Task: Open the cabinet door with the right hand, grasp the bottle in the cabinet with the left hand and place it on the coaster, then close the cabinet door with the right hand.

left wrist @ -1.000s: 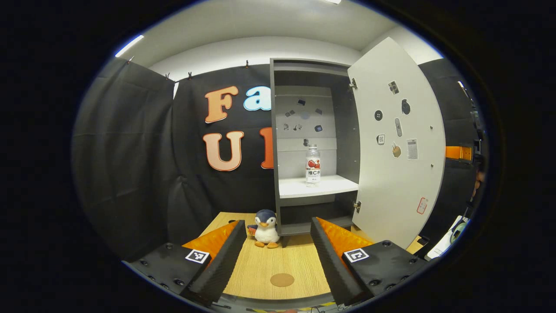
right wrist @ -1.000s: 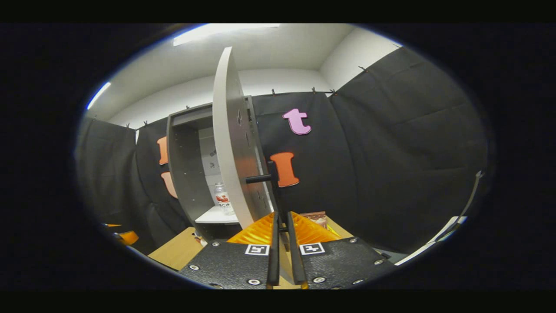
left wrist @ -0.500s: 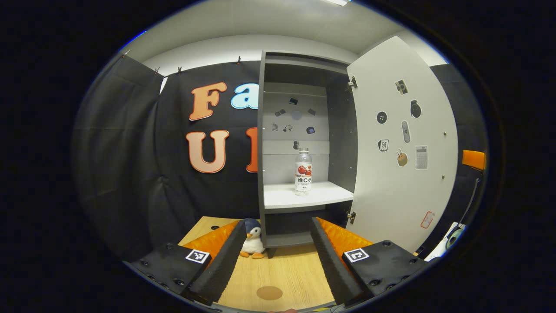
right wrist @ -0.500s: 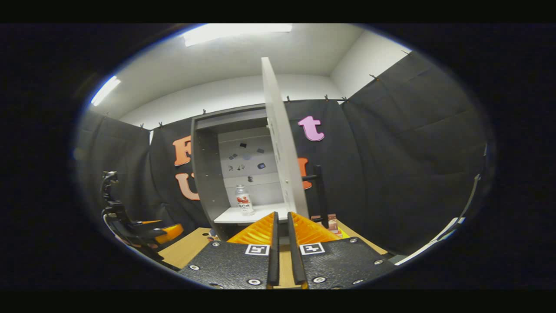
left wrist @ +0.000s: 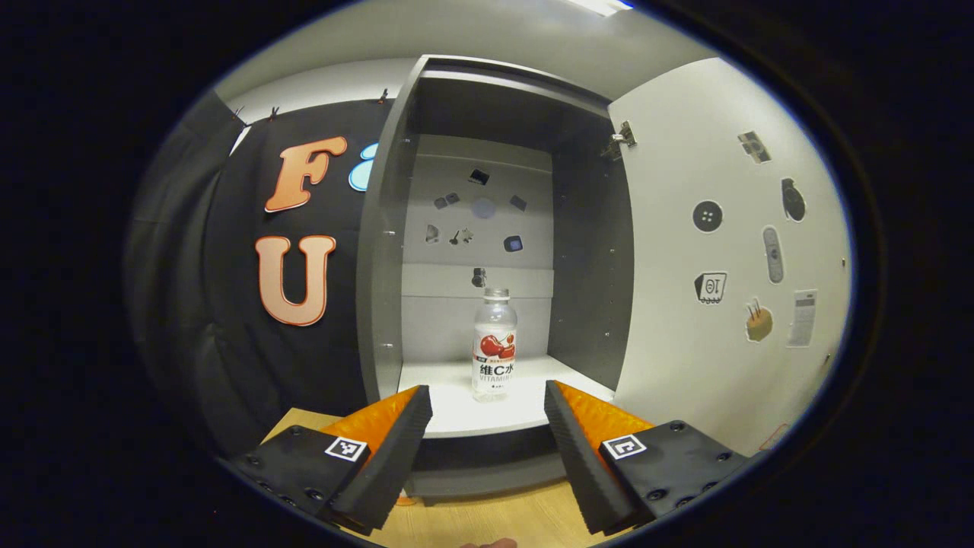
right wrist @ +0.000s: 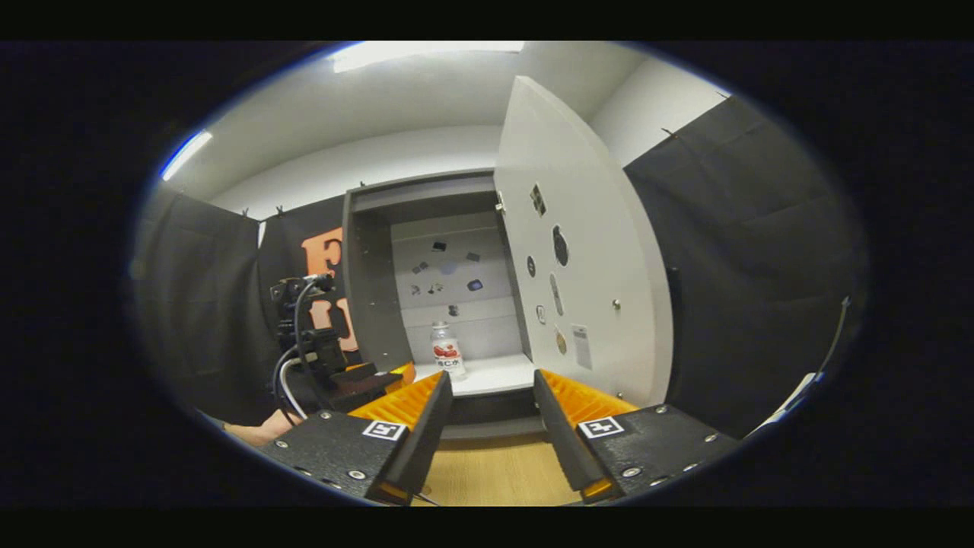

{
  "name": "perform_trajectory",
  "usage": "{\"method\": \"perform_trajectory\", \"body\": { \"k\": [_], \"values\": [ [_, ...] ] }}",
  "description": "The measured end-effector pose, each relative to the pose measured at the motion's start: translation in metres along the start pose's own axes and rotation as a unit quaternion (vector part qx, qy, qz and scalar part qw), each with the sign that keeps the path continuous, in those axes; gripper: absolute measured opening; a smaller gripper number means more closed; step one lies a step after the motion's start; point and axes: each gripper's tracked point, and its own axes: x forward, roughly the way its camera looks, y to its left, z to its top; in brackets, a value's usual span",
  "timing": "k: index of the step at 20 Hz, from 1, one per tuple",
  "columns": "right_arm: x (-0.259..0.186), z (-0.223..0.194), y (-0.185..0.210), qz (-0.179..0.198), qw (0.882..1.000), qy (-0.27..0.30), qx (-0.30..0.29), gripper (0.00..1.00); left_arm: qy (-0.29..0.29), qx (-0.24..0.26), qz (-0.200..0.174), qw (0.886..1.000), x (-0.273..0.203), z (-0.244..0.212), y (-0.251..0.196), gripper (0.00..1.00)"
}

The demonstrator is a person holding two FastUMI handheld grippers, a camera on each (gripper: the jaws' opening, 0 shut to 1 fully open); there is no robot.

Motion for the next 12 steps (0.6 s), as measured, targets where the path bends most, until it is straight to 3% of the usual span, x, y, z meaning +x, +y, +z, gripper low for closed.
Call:
{"method": "perform_trajectory", "body": {
  "k": [3, 5, 6, 7, 9, 10, 12],
  "values": [
    [0.018, -0.013, -0.003, -0.023, 1.0, 0.019, 0.004, 0.87, 0.006, -0.017, -0.007, 1.0, 0.049, -0.005, 0.005, 0.96],
    [0.028, -0.02, -0.003, -0.034, 0.999, 0.03, 0.005, 0.85, 0.01, -0.022, -0.012, 1.0, 0.075, -0.009, 0.006, 0.96],
    [0.033, -0.022, -0.004, -0.039, 0.999, 0.033, 0.003, 0.92, 0.01, -0.024, -0.015, 1.0, 0.089, -0.01, 0.007, 0.97],
    [0.039, -0.025, -0.004, -0.044, 0.998, 0.037, 0.002, 0.86, 0.011, -0.023, -0.019, 0.999, 0.102, -0.012, 0.006, 0.97],
    [0.05, -0.031, -0.005, -0.051, 0.998, 0.046, 0.002, 0.87, 0.01, -0.014, -0.03, 0.999, 0.121, -0.015, 0.003, 0.99],
    [0.053, -0.034, -0.004, -0.053, 0.997, 0.051, 0.004, 0.87, 0.009, -0.008, -0.033, 0.999, 0.13, -0.016, 0.001, 0.94],
    [0.062, -0.04, -0.003, -0.055, 0.997, 0.059, 0.004, 0.87, 0.003, -0.004, -0.038, 0.999, 0.142, -0.016, -0.002, 0.94]
  ]
}}
